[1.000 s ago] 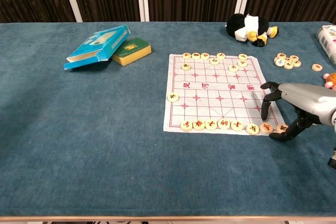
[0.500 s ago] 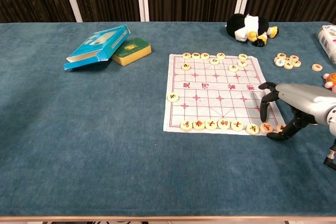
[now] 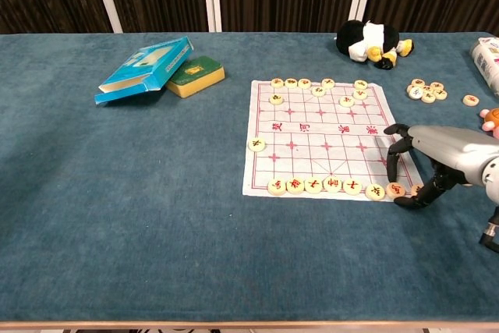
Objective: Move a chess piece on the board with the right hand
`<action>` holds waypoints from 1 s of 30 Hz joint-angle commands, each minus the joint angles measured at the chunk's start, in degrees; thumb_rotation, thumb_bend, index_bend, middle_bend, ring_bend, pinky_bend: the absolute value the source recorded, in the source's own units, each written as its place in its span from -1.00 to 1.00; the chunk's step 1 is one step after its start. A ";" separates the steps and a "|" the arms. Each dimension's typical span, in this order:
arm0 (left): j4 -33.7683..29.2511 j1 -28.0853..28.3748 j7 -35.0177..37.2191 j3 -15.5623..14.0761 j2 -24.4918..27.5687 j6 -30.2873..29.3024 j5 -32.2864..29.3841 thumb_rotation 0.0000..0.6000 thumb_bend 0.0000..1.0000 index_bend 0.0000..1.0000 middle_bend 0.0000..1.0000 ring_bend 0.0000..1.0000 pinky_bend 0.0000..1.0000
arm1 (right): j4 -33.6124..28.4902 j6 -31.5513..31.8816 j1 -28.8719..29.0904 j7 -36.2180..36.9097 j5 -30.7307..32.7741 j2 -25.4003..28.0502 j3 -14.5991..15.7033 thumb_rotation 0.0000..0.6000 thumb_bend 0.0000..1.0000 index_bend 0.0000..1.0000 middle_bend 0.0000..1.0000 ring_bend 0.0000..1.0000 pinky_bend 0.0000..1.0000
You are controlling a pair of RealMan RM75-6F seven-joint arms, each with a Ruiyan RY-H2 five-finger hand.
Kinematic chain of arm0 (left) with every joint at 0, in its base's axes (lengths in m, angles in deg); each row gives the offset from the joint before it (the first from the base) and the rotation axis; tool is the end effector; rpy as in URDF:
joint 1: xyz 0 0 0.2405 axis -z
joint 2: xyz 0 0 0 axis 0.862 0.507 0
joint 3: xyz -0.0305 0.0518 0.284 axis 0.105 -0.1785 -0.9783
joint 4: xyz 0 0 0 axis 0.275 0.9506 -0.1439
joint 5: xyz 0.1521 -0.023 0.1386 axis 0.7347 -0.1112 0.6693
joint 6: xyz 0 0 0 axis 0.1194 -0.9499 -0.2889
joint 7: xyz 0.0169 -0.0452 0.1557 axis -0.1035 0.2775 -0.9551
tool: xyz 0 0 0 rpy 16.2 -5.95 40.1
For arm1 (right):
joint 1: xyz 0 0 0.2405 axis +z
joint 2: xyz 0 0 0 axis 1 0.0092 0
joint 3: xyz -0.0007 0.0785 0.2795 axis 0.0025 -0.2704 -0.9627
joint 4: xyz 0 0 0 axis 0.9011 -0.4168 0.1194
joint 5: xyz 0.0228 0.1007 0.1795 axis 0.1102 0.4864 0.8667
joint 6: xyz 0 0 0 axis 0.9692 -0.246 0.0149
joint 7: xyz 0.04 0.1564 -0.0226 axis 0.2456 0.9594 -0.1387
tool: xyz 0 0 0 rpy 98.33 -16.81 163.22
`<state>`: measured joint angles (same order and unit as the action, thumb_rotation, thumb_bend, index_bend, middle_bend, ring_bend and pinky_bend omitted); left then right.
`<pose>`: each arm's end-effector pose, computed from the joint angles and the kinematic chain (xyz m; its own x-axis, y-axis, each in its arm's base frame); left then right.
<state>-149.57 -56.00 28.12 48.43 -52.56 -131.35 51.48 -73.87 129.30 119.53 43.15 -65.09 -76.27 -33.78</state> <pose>-0.3345 0.1990 0.1890 0.4493 -0.0909 0.8888 0.8932 0.0241 -0.4491 -0.2470 -0.3168 -0.0387 0.3645 -0.3920 0.8447 -0.9282 -0.0799 0.3634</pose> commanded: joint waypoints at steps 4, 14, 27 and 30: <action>0.02 -0.01 -0.09 0.01 -0.04 -0.06 0.01 1.00 -0.90 -1.00 -1.00 -1.00 -0.90 | 0.11 -0.10 0.21 0.26 0.26 -0.03 -0.17 1.00 -0.31 0.06 -1.00 -0.99 -0.95; 0.03 0.05 -0.19 0.01 -0.11 0.07 -0.06 1.00 -0.91 -1.00 -1.00 -1.00 -0.90 | -0.75 0.20 0.54 0.33 0.56 0.42 -0.45 1.00 -0.31 0.06 -1.00 -0.99 -0.95; -0.03 0.03 -0.24 0.01 -0.11 -0.01 -0.04 1.00 -0.91 -0.99 -1.00 -1.00 -0.90 | -2.17 0.91 1.47 -0.99 1.73 1.03 -1.16 1.00 -0.31 0.06 -1.00 -0.99 -0.95; -0.03 0.05 -0.29 -0.02 -0.12 0.05 -0.02 1.00 -0.91 -0.99 -1.00 -1.00 -0.90 | -2.11 0.98 1.91 -1.52 2.13 1.21 -1.51 1.00 -0.31 0.06 -1.00 -0.99 -0.95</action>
<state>-149.60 -55.95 27.83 48.42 -52.68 -131.31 51.45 -76.03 130.24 121.30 41.78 -63.09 -75.13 -35.16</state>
